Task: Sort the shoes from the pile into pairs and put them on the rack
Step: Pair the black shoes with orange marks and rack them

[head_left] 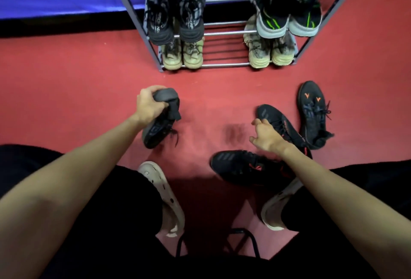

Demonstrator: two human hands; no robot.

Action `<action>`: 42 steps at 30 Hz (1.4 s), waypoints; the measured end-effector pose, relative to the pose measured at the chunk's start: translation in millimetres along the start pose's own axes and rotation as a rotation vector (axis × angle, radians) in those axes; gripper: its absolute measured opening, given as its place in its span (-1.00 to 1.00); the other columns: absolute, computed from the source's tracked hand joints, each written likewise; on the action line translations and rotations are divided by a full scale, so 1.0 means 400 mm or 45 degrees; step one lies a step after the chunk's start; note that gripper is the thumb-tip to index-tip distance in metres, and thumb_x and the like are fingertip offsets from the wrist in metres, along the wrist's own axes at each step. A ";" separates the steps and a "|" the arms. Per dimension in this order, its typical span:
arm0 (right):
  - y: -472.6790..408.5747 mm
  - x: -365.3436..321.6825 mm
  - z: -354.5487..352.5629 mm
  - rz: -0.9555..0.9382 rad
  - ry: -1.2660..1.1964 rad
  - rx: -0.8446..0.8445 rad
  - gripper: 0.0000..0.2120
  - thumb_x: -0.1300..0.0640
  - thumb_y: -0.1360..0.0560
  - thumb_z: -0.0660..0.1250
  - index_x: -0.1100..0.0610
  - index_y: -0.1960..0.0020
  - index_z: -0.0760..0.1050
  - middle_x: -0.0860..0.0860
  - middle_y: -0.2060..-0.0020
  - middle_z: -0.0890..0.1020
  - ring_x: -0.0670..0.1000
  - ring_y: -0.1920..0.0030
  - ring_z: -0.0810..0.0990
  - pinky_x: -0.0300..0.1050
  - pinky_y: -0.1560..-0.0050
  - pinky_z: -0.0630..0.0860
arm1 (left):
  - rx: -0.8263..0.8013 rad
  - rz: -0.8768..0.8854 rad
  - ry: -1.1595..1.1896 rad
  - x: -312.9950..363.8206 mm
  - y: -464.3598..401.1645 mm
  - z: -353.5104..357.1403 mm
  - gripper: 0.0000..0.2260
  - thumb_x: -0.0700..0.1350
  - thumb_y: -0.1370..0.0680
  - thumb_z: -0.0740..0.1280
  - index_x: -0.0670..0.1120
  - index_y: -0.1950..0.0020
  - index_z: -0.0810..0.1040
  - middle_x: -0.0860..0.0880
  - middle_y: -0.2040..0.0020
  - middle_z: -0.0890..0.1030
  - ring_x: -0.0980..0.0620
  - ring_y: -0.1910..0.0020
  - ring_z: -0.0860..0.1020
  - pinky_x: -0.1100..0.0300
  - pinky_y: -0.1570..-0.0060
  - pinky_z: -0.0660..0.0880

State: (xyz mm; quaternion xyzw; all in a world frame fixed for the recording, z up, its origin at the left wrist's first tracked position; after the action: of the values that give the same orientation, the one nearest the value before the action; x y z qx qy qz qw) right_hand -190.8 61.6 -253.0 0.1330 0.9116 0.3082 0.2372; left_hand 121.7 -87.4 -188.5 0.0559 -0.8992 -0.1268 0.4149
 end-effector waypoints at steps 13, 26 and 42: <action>0.043 0.149 -0.019 0.154 -0.064 0.045 -0.52 0.16 -0.49 0.30 0.34 -0.33 0.30 0.33 -0.28 0.38 0.32 -0.30 0.40 0.05 -0.35 0.36 | 0.199 -0.523 0.898 0.026 0.086 0.156 -0.70 -0.34 -0.52 0.25 -0.12 -0.15 0.22 -0.08 0.06 0.43 0.04 0.27 0.52 0.02 0.35 0.62; -0.071 0.104 0.011 0.103 0.045 -0.027 -0.60 0.18 -0.50 0.25 0.32 -0.28 0.34 0.33 -0.22 0.42 0.31 -0.27 0.42 0.07 -0.29 0.40 | -0.356 -0.843 0.199 -0.190 0.164 0.364 -0.77 -0.31 -0.50 0.26 -0.23 -0.14 0.48 -0.24 0.09 0.55 -0.09 0.28 0.49 0.16 0.28 0.45; -0.037 0.458 -0.118 0.545 -0.092 0.667 -0.42 0.17 -0.44 0.31 0.34 -0.39 0.23 0.36 -0.33 0.30 0.36 -0.34 0.28 0.14 -0.36 0.26 | -0.590 0.185 -0.659 0.094 0.113 0.626 -0.67 -0.20 -0.51 0.27 -0.16 -0.28 0.44 -0.21 -0.29 0.40 -0.21 -0.32 0.39 0.01 -0.35 0.33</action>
State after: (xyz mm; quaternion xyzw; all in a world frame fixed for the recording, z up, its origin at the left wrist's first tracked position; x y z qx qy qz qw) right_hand -372.6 97.7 -293.4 0.3885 0.9023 0.1015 0.1571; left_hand -92.9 -6.1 -304.6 -0.1380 -0.9235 -0.3076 0.1830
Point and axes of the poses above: each hand's wrist, its own y-axis away from the middle knuckle, its own z-axis out of the palm, x = y × z, the point moved 9 cm from there along -y, towards the middle knuckle
